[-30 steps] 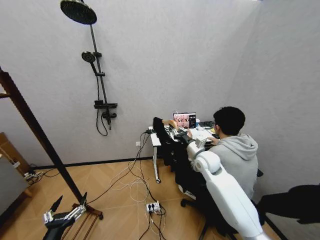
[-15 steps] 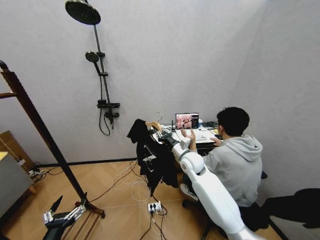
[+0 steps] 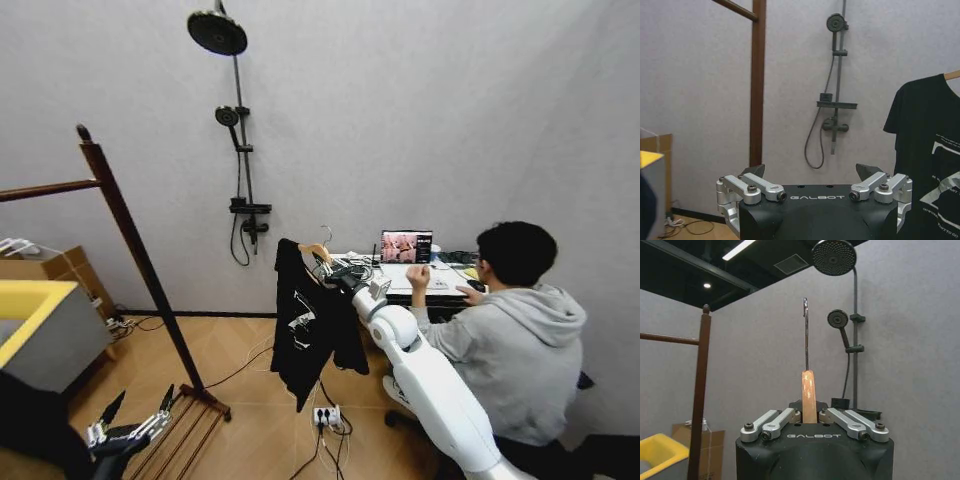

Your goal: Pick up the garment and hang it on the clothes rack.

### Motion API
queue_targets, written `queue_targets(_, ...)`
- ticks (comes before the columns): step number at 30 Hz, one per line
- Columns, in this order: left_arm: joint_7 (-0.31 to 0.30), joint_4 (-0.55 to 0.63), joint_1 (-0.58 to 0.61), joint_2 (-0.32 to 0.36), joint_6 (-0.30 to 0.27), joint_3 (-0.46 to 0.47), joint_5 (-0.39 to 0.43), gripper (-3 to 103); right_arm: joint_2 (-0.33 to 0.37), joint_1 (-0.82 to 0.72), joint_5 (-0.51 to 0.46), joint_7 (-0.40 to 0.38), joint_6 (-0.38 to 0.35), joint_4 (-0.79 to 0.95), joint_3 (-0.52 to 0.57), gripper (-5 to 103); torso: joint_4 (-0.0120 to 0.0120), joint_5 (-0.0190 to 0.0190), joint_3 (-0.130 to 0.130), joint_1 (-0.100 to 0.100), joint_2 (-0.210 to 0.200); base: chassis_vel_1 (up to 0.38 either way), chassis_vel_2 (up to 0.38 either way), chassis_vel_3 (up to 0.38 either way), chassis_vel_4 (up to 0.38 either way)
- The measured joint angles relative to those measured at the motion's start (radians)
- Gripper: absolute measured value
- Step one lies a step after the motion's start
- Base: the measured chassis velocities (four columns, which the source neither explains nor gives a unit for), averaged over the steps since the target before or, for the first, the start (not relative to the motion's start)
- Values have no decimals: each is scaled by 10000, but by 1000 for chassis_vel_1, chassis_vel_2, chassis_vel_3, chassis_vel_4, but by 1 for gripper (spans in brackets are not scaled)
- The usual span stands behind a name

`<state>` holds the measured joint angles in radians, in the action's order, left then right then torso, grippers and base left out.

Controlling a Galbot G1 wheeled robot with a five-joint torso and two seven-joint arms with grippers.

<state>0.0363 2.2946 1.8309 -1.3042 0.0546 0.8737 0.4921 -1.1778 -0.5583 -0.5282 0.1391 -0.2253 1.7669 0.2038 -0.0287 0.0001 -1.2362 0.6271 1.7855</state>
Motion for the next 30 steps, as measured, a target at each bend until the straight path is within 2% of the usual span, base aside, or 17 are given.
queue_targets(19,0,0,0,0,0,0,0,100,164,138,-333,39,-163,140,-110,10,0,0,-1,1,-1,133,117,127,126)
queue_targets(30,0,0,0,0,0,0,0,100,492,-424,-422,180,-49,-56,668,10,-3,-1,0,1,-1,126,128,120,110)
